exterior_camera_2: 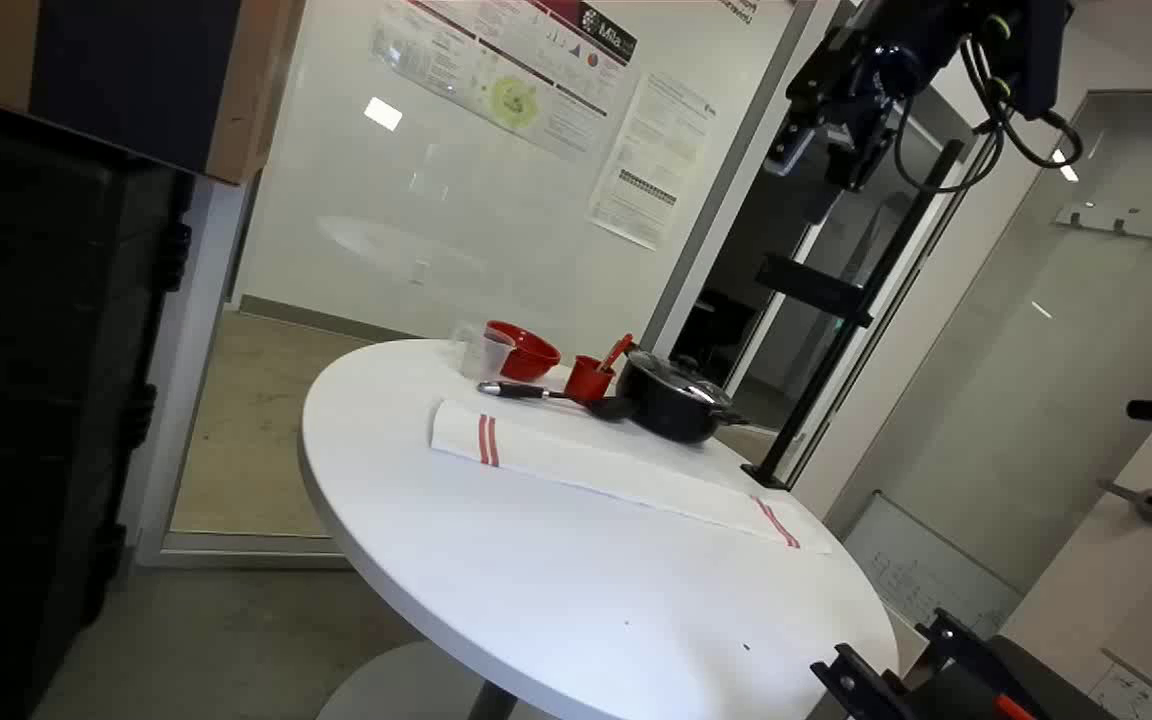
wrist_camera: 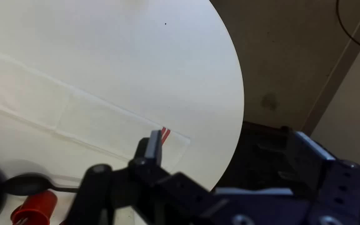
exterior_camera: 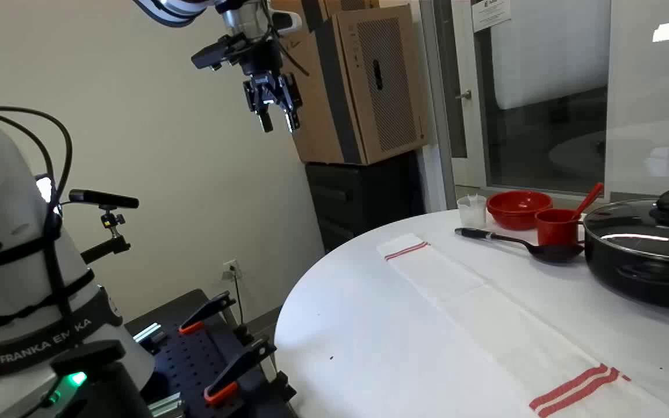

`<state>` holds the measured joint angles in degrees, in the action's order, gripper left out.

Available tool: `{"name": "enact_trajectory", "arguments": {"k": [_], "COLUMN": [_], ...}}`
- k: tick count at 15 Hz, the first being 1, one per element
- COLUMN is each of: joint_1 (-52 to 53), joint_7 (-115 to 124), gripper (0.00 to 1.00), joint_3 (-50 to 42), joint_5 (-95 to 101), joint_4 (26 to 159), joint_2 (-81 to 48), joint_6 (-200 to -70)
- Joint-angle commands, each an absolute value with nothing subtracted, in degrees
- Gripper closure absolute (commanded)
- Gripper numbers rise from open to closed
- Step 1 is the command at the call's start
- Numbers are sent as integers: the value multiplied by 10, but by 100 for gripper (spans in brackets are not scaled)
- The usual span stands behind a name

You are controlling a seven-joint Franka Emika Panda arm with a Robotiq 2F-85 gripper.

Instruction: Fold the towel

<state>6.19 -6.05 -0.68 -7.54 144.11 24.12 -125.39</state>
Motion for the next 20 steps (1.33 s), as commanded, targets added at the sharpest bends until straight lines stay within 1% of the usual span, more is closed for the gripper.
{"name": "enact_trajectory", "arguments": {"k": [1,9,11,16,18,20], "joint_1": [57,61,71,77,57,42], "joint_7": [-62,-66,-58,14,87,171], "gripper": [0,0,0,0,0,0], "joint_3": [-2,-1,15,82,110,113], "joint_5": [-78,-81,-83,-43,19,94], "joint_4": [1440,1435,1426,1382,1345,1301], "joint_2": [241,234,213,107,43,-17], "joint_6": [-1252,-1247,-1285,-1466,-1504,-1497]}}
